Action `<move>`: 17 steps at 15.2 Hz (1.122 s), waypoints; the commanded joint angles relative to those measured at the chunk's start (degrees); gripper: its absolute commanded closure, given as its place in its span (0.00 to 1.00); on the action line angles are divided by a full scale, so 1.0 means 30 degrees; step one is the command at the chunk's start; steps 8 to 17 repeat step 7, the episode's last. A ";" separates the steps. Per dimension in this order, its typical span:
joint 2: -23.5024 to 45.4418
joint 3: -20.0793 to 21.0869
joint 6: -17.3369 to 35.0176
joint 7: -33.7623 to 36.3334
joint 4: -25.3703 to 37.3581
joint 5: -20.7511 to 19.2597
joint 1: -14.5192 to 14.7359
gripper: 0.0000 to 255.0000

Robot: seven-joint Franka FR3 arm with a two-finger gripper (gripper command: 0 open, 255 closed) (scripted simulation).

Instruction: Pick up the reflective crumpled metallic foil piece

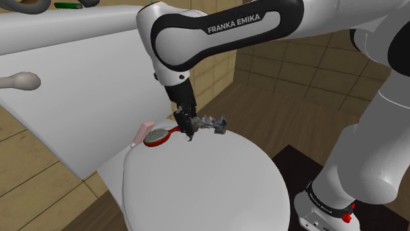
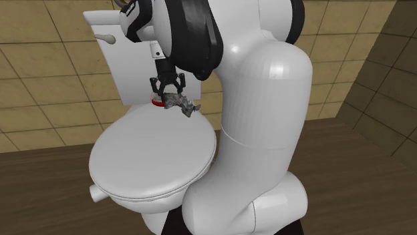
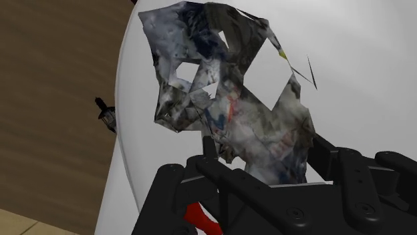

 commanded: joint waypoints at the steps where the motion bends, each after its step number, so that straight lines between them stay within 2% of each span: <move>1: -0.0060 0.0000 -0.0533 -0.0004 0.0474 0.0019 -0.0002 1.00; 5: -0.0075 0.0003 -0.1557 0.0009 0.1484 0.0025 0.0000 1.00; 17: -0.0075 0.0003 -0.1595 0.0009 0.1521 0.0026 0.0001 1.00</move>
